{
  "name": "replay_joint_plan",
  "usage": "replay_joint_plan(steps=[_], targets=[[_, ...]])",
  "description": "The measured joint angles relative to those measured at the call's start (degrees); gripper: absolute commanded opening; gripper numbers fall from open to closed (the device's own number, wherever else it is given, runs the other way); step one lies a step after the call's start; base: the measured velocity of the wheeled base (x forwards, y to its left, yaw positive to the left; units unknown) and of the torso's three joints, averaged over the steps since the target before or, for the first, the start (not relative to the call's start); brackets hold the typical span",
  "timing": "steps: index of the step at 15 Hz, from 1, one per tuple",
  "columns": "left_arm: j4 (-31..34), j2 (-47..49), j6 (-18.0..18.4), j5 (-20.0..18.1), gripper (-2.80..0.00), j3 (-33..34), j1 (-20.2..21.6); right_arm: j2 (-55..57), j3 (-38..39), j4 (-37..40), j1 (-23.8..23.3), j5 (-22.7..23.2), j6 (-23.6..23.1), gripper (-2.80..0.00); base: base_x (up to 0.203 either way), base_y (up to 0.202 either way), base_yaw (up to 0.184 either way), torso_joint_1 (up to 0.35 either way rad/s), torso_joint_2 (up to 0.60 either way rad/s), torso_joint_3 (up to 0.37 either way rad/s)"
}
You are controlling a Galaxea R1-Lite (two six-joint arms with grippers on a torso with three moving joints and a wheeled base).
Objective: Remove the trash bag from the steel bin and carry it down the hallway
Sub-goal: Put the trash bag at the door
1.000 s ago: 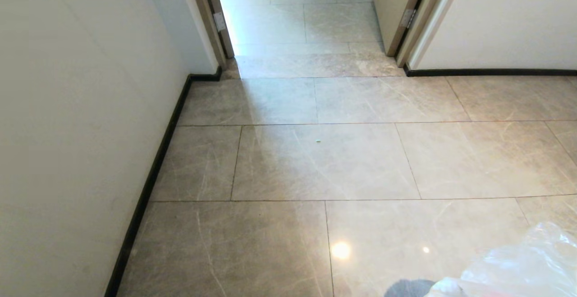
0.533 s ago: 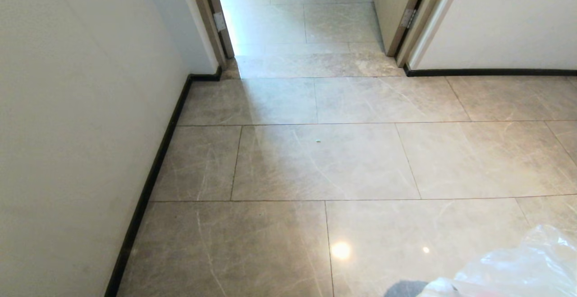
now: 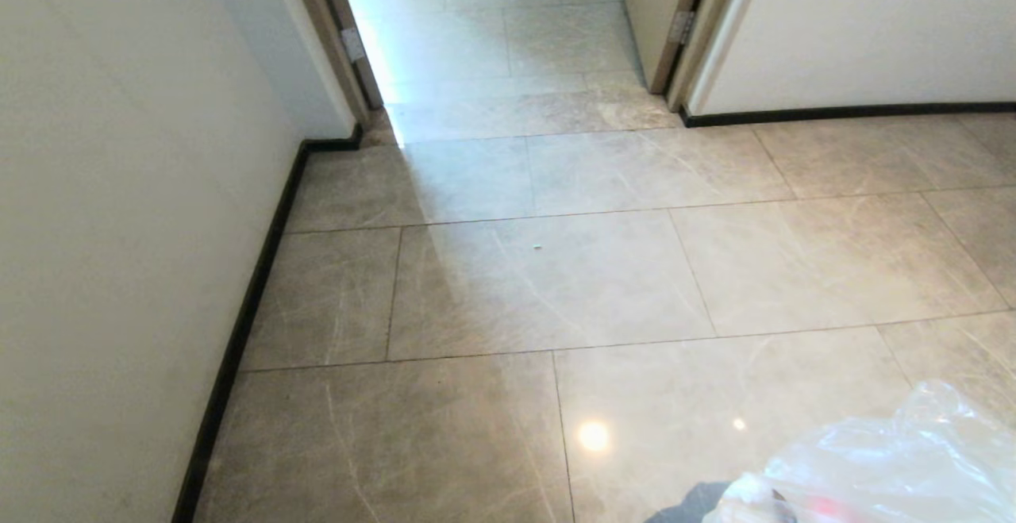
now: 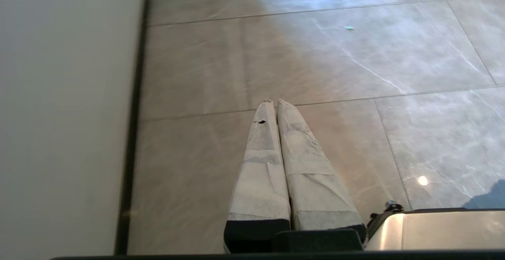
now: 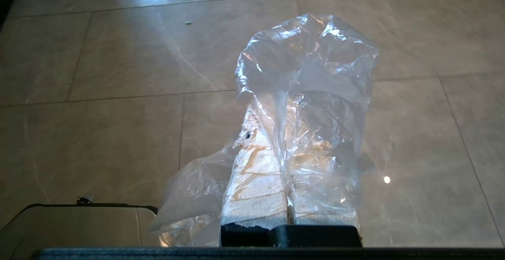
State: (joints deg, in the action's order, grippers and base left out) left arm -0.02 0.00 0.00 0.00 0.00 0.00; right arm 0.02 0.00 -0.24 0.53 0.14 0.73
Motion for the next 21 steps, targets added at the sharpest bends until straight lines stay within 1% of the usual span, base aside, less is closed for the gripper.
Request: replay_joint_plan(steps=[4, 6, 21], targets=[[0.0, 0.0, -0.1, 0.0, -2.8, 0.0, 0.0, 0.0, 0.0, 0.0, 0.0, 0.0, 0.0, -2.8, 0.0, 0.008, -0.162, 0.004, 0.0, 0.001], [0.0, 0.0, -0.1, 0.0, -2.8, 0.0, 0.0, 0.0, 0.0, 0.0, 0.0, 0.0, 0.0, -2.8, 0.002, 0.001, -0.081, 0.003, 0.0, 0.0], [0.0, 0.0, -0.1, 0.0, -2.8, 0.0, 0.0, 0.0, 0.0, -0.1, 0.0, -0.1, -0.2, -2.8, 0.0, 0.0, 0.0, 0.0, 0.0, 0.0]])
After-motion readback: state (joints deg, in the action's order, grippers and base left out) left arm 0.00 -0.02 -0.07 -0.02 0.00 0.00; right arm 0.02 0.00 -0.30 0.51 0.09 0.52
